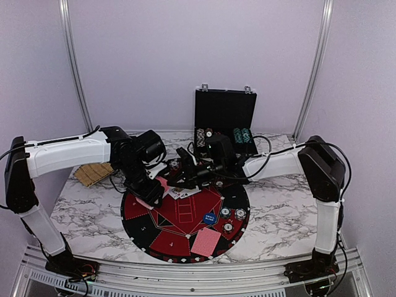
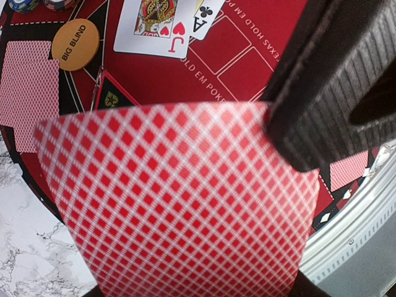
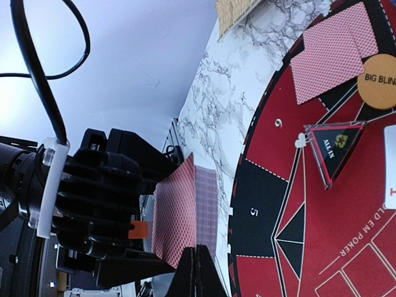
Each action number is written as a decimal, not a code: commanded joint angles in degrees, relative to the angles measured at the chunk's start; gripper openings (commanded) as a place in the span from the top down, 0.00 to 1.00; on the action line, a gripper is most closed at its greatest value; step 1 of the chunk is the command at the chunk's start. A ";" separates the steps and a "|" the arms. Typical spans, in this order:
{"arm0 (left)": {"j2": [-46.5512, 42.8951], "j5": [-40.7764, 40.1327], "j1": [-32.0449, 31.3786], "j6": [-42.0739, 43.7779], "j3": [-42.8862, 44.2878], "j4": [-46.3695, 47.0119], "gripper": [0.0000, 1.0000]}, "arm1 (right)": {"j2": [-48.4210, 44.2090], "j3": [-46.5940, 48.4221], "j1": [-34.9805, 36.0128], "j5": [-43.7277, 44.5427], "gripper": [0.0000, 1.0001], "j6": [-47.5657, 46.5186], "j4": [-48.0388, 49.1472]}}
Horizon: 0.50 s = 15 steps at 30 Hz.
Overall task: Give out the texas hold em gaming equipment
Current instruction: Pick up the poker card from the face-down deck piles.
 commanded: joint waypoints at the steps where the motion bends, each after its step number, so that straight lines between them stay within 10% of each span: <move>1: 0.03 -0.15 0.08 0.52 1.35 -1.03 0.59 | -2.96 -0.48 -1.03 1.03 1.00 0.86 2.10; 15: -0.32 -1.02 0.13 -0.07 0.60 -0.94 0.59 | -6.94 -3.87 -3.25 2.98 1.00 3.15 3.91</move>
